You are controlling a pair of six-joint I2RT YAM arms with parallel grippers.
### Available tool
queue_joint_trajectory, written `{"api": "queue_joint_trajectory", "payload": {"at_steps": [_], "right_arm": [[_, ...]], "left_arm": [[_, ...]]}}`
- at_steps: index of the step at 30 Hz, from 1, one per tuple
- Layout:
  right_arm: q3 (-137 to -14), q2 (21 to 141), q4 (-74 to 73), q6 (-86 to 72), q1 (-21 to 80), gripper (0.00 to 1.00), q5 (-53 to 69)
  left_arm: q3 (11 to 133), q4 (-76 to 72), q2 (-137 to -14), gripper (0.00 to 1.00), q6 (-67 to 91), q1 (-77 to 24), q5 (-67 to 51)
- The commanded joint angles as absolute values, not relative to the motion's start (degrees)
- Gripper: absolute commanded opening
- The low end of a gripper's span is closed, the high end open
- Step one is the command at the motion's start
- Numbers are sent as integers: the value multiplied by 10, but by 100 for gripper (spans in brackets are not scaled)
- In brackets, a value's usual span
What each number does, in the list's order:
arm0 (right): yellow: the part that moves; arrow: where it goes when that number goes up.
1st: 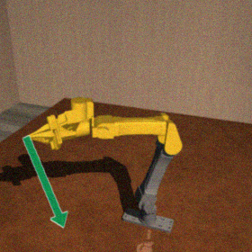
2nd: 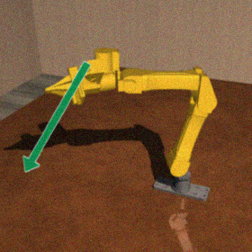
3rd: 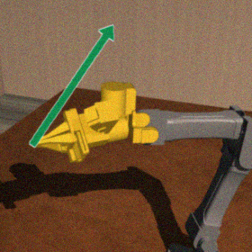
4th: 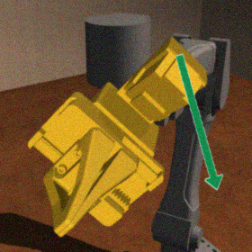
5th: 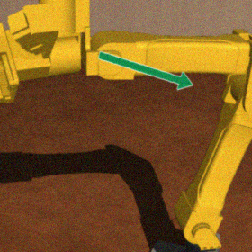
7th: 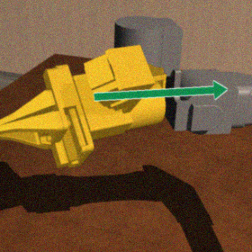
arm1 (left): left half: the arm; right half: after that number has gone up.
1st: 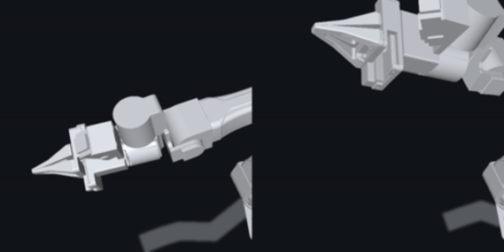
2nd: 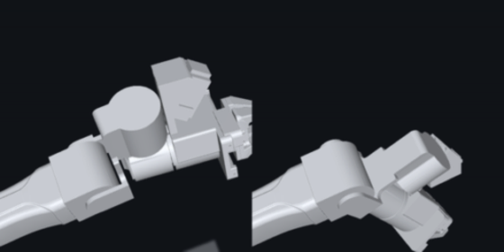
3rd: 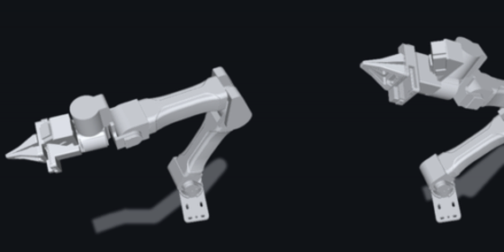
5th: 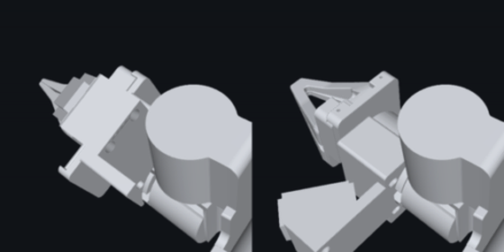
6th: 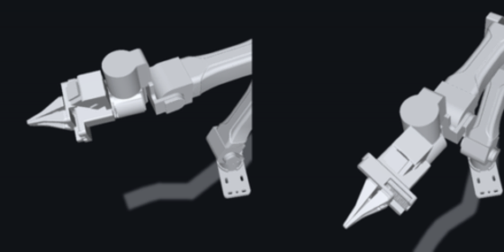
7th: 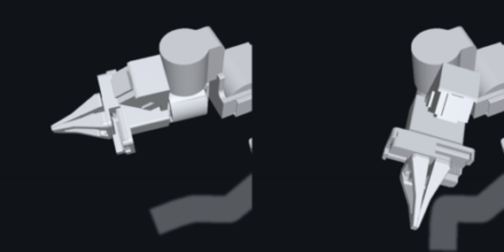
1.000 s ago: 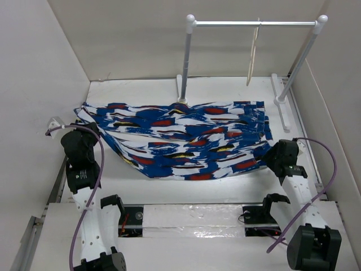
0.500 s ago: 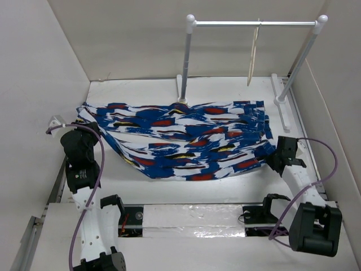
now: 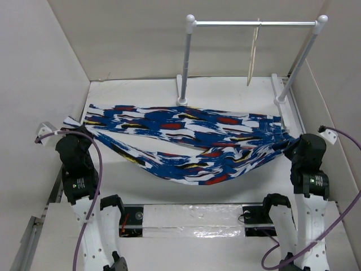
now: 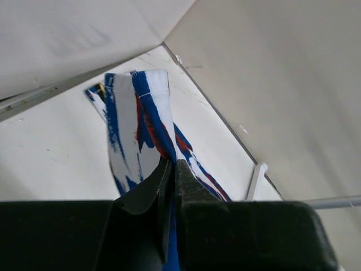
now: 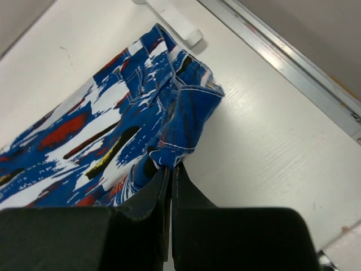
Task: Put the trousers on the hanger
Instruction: Fold the trousers at the center of the board.
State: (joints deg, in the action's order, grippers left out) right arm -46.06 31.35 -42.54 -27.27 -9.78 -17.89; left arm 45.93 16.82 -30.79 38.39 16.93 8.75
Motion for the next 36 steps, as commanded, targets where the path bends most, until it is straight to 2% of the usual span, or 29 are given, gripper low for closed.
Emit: {"api": "queue_joint_trajectory", "payload": {"at_steps": [1, 3, 5, 8, 14, 17, 25, 36], "right_arm": [[-504, 301, -445, -209, -104, 0, -197], [-504, 323, -401, -192, -104, 0, -191], [-507, 399, -353, -173, -109, 0, -148], [-546, 511, -314, -184, -109, 0, -124], [-595, 626, -194, -199, -109, 0, -111], [-631, 702, -180, -206, -109, 0, -114], [-654, 829, -100, -220, -120, 0, -77], [-789, 1010, -82, -219, -114, 0, -97]], "left_arm": [[489, 175, -281, 0, 366, 169, 141], [480, 169, -284, 0, 366, 169, 150], [473, 155, -302, 0, 367, 169, 157], [477, 159, -374, 0, 377, 169, 175], [538, 167, -525, 0, 399, 169, 245], [576, 149, -595, 0, 403, 169, 258], [692, 130, -809, 0, 365, 169, 304], [944, 153, -1091, 0, 312, 144, 328]]}}
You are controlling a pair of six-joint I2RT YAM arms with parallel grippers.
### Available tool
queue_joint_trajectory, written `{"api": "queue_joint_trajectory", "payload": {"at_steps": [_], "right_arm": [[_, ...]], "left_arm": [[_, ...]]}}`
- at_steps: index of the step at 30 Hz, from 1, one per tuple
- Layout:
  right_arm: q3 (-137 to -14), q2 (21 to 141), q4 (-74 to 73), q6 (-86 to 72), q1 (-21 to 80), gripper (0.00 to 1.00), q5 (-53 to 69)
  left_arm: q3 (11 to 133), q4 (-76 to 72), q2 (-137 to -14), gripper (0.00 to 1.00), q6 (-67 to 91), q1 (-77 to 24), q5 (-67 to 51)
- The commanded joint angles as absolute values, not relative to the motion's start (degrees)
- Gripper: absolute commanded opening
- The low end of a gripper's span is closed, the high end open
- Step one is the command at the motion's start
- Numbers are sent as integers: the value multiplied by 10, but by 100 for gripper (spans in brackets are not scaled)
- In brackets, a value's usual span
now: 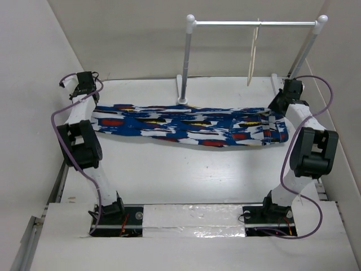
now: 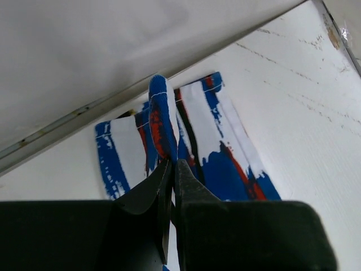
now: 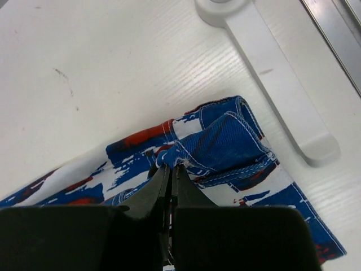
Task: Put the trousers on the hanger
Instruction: Fold the trousers at the center of the board.
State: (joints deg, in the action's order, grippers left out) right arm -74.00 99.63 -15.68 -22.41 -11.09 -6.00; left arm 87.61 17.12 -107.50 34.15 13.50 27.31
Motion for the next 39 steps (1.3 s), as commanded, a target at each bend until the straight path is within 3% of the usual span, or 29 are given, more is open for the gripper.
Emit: {"api": "queue_joint_trajectory", "payload": {"at_steps": [1, 3, 4, 6, 7, 8, 10, 11, 15, 18, 23, 27, 31, 35, 38, 39], "right_arm": [[-796, 1020, -79, -217, -107, 0, -98], [-824, 1049, -93, -223, -107, 0, -99], [-830, 1056, -95, -227, -101, 0, -91], [-833, 1062, -93, -231, -96, 9, -89], [-829, 1056, -91, -231, -91, 19, -90], [-822, 1050, -85, -231, -91, 48, -91], [-796, 1033, -62, -226, -91, 73, -84], [-790, 1013, -62, -225, -91, 84, -79], [-735, 938, -71, -220, -96, 89, -77], [-616, 856, -26, -239, -107, 89, -81], [-400, 792, 80, -322, -159, 89, -41], [-402, 861, 125, -324, -210, 94, 82], [-428, 931, 146, -345, -221, 92, 134], [-453, 958, 150, -372, -221, 72, 147], [-454, 969, 149, -376, -216, 13, 149], [-442, 950, 157, -377, -216, 5, 142]], "left_arm": [[958, 153, -1121, 0, 311, 144, 323], [995, 153, -1158, 0, 305, 137, 321], [1004, 149, -1169, 6, 299, 131, 320], [1028, 157, -1187, 12, 298, 126, 327], [1027, 154, -1188, 43, 295, 126, 318], [1026, 148, -1187, 58, 292, 126, 309], [1016, 146, -1174, 83, 294, 126, 302], [1007, 137, -1166, 87, 295, 126, 300], [904, 100, -1092, 90, 320, 120, 270], [793, 40, -1005, 89, 338, 88, 247], [722, 33, -919, 80, 359, -79, 278], [712, 27, -908, 73, 381, -196, 268], [672, -22, -902, 68, 394, -268, 256], [638, -41, -900, 63, 403, -288, 246], [596, -63, -884, 59, 404, -288, 229], [572, -69, -878, 58, 404, -288, 225]]}}
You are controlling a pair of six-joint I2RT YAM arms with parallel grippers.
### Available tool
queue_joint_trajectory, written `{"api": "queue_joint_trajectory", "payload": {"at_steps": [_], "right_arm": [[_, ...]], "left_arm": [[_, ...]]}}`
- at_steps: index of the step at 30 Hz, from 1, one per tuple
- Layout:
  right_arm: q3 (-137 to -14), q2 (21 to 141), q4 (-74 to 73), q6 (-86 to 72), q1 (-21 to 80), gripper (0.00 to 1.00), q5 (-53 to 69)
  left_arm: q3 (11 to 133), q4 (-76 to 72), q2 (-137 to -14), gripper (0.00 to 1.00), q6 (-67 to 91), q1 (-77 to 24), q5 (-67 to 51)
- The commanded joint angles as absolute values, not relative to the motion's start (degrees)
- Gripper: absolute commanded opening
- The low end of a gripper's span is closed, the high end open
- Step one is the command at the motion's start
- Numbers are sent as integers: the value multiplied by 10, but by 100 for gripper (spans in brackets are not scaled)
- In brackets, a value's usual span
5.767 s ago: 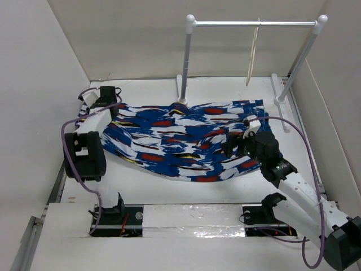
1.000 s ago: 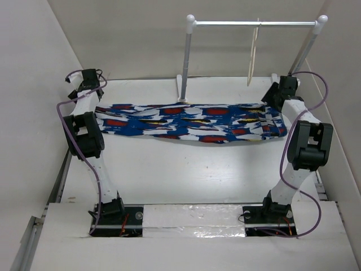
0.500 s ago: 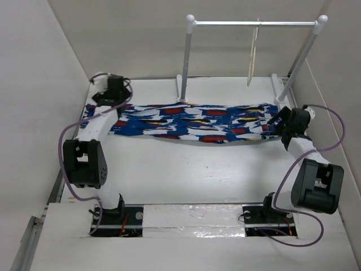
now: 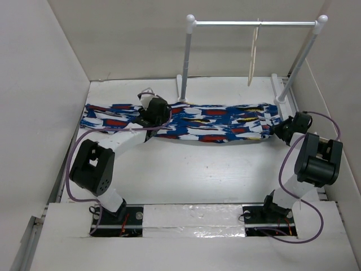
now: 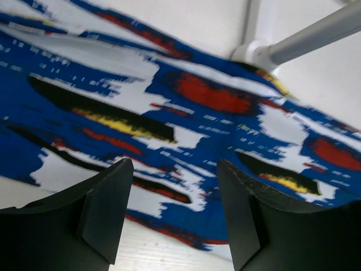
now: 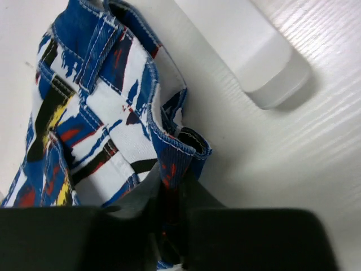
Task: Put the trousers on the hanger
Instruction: Fold the trousers at the center of the board.
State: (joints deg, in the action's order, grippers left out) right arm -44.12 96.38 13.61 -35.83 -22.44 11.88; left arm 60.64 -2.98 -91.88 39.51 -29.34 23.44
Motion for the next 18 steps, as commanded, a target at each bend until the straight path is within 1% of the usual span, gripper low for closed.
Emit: {"api": "queue_joint_trajectory", "payload": {"at_steps": [1, 3, 4, 6, 7, 8, 9, 10, 11, 13, 14, 15, 16, 17, 18], "right_arm": [[-411, 934, 163, -379, -216, 0, 131], [-374, 889, 168, -378, -211, 0, 113], [-356, 830, 166, -374, -206, 0, 100], [-324, 763, 129, -361, -206, 0, 77], [-318, 686, 112, -340, -206, 0, 70], [-316, 645, 89, -327, -196, 0, 45], [-319, 602, 37, -312, -190, 0, 33], [-323, 520, 13, -282, -176, 0, 22], [-327, 481, -39, -266, -168, 0, 14], [-342, 410, -89, -226, -156, 0, 3], [-350, 350, -115, -216, -156, 0, -18], [-361, 328, -166, -204, -156, 0, -22], [-401, 317, -197, -186, -149, 0, -26], [-422, 311, -228, -178, -142, 0, -32], [-436, 307, -245, -164, -142, 0, -15]], "left_arm": [[560, -77, -866, 55, 406, -288, 223], [526, -85, -854, 51, 410, -288, 218], [513, -93, -841, 46, 412, -288, 213], [480, -119, -830, 34, 410, -303, 201], [476, -120, -823, 28, 410, -315, 209], [474, -111, -821, 27, 407, -329, 221], [475, -105, -819, 25, 403, -364, 252], [478, -98, -820, 22, 403, -383, 264], [481, -87, -821, 22, 403, -401, 274], [482, -84, -824, 21, 409, -454, 302], [477, -85, -824, 21, 415, -469, 311], [469, -84, -825, 21, 424, -482, 323], [463, -88, -830, 20, 432, -501, 324], [456, -93, -831, 17, 449, -510, 321], [443, -108, -834, 16, 457, -519, 308]]}}
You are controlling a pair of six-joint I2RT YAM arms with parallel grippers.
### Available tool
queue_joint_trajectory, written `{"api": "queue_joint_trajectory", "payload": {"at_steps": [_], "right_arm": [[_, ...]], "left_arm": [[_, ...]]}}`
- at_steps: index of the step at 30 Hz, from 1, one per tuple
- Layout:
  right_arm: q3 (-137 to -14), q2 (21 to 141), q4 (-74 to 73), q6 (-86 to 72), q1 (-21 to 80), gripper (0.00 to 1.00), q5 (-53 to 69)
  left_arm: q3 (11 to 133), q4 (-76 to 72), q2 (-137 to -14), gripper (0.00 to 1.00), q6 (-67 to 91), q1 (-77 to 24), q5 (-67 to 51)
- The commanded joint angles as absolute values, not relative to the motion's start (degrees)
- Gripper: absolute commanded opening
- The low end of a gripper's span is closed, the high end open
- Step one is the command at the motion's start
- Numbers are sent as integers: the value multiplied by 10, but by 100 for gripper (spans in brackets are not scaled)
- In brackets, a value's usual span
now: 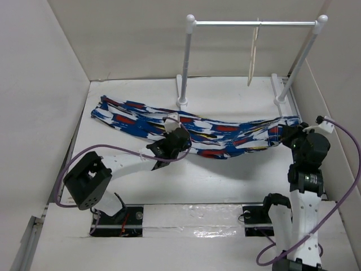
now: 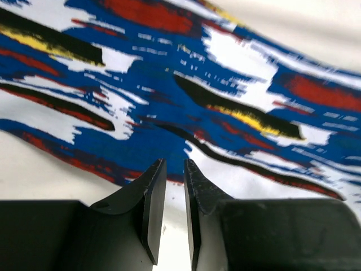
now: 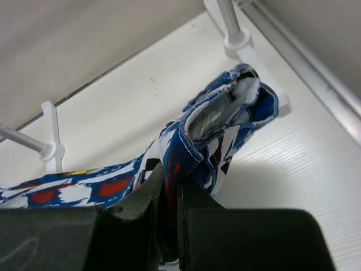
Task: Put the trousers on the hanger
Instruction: Fold the trousers at the center of the board.
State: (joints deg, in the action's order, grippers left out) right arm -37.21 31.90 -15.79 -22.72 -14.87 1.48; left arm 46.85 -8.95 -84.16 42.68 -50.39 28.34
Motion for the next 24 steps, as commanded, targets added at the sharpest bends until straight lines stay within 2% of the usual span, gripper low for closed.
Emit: {"api": "queue_joint_trajectory", "payload": {"at_steps": [1, 6, 8, 12, 19, 22, 24], "right_arm": [[-468, 301, -277, -155, -134, 0, -5], [-549, 251, -321, -136, -120, 0, 31], [-584, 252, -351, -117, -111, 0, 53], [-636, 257, -395, -103, -77, 0, 108], [-643, 291, -326, -138, -70, 0, 281], [-634, 323, -279, -163, -70, 0, 321], [-629, 355, -230, -189, -64, 0, 361]], "left_arm": [[433, -126, -841, 16, 469, -547, 302], [444, -140, -888, 15, 522, -620, 323], [451, -138, -911, 10, 542, -627, 322], [454, -183, -931, 10, 549, -667, 317], [505, -203, -1059, 8, 580, -758, 286], [536, -207, -1078, 8, 576, -790, 290], [527, -200, -1048, 10, 577, -796, 300]]}}
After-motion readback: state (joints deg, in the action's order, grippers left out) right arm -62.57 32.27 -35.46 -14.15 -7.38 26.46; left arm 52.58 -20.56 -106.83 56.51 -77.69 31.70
